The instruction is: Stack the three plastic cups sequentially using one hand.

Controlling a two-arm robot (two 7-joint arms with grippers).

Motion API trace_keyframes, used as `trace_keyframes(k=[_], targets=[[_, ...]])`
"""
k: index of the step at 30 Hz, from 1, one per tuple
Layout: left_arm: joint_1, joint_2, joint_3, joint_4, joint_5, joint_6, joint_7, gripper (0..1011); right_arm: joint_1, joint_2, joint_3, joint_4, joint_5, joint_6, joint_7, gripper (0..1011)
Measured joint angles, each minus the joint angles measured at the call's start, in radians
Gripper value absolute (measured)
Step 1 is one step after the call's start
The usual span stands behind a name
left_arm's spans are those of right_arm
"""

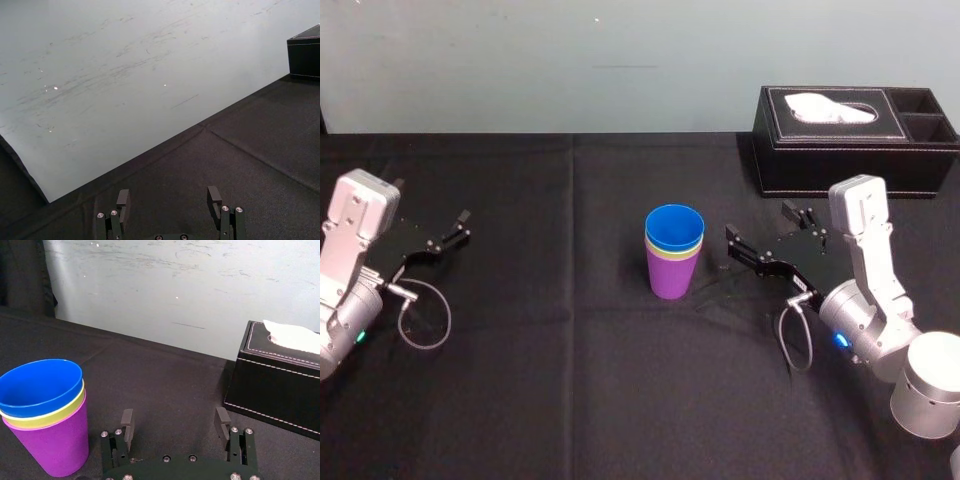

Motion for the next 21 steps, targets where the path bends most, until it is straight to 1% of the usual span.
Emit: trace_keyframes(k=[21], targets=[[0.0, 0.0, 0.0, 0.0, 0.0, 0.0, 0.0, 1011, 0.0, 0.0, 0.0, 0.0, 0.0, 0.0, 0.0, 1003]])
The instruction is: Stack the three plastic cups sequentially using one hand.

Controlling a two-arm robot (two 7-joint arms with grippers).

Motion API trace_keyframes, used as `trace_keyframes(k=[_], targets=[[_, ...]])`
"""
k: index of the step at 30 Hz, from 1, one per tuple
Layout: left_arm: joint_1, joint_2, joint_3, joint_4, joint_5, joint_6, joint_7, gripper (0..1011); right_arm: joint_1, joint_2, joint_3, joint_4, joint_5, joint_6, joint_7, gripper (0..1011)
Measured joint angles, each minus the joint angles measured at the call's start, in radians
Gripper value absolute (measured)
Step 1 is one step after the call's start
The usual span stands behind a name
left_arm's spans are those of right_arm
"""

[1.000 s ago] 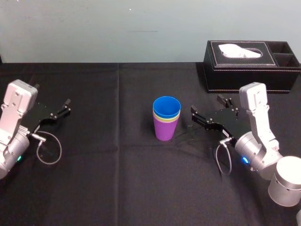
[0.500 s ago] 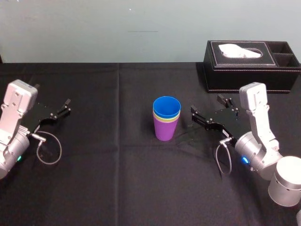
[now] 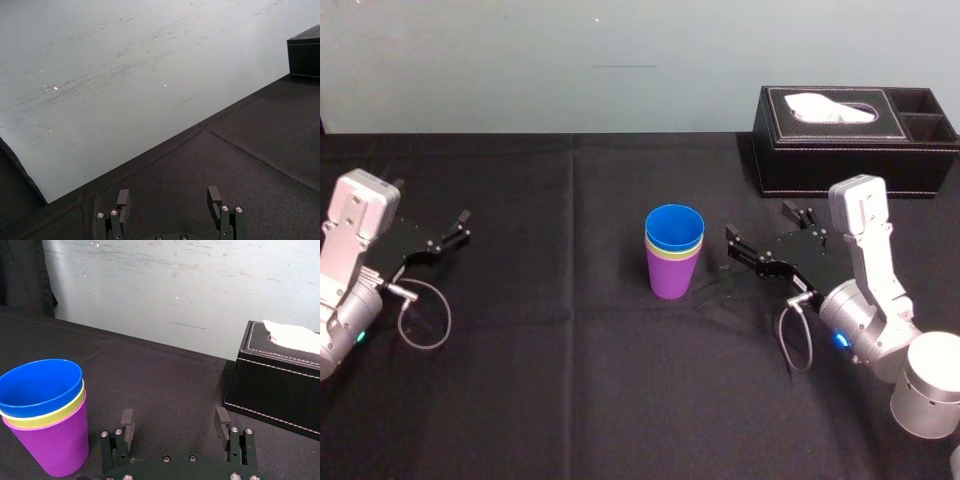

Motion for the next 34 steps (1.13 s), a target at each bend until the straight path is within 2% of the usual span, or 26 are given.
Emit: trace_keyframes(k=[34], targets=[[0.0, 0.0, 0.0, 0.0, 0.0, 0.0, 0.0, 1011, 0.0, 0.0, 0.0, 0.0, 0.0, 0.0, 0.0, 1003]])
